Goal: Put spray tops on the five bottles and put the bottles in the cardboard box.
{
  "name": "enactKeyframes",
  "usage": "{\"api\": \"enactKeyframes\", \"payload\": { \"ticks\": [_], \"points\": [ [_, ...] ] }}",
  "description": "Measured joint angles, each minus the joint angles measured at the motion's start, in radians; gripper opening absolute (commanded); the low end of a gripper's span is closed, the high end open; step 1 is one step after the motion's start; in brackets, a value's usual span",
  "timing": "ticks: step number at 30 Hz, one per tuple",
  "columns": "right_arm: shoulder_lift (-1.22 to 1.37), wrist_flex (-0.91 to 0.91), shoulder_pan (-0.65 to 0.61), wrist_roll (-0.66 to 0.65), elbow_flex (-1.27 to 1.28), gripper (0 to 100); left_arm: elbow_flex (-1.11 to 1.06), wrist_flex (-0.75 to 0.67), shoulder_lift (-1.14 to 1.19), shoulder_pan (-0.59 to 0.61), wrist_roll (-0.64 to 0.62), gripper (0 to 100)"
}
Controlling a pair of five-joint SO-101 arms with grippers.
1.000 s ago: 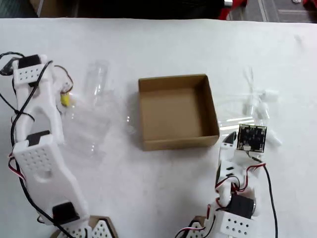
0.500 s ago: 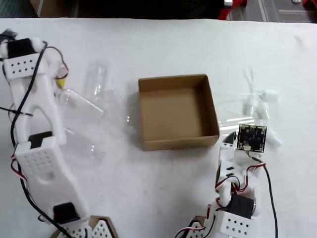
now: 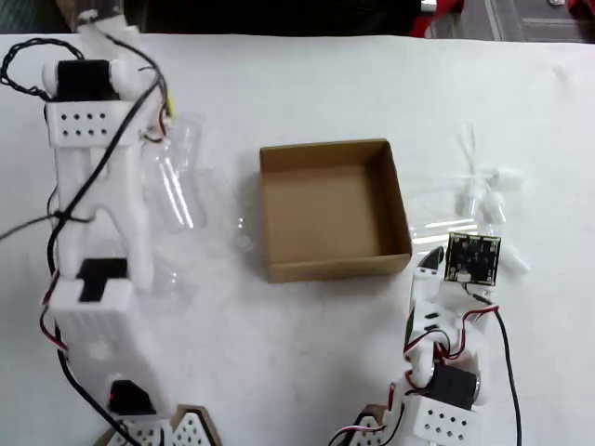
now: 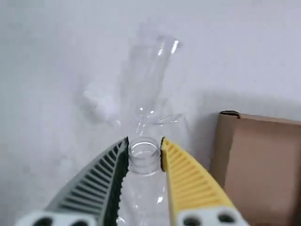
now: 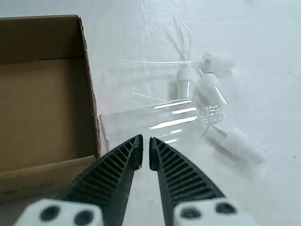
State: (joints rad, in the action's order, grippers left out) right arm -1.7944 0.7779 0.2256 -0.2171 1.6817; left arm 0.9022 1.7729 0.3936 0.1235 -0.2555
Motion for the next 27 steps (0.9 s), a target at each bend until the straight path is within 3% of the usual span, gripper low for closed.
{"api": "enactKeyframes", "payload": {
  "ticks": [6,13,27],
  "points": [
    [0.0,0.0,0.0,0.0,0.0,1.5,0.0,-0.015,-0.25,-0.229,0.261,2],
    [0.0,0.0,0.0,0.0,0.0,1.5,0.002,-0.018,-0.407,-0.443,0.368,2],
    [0.0,0.0,0.0,0.0,0.0,1.5,0.002,0.002,-0.588,-0.493,0.239,2]
  ]
}}
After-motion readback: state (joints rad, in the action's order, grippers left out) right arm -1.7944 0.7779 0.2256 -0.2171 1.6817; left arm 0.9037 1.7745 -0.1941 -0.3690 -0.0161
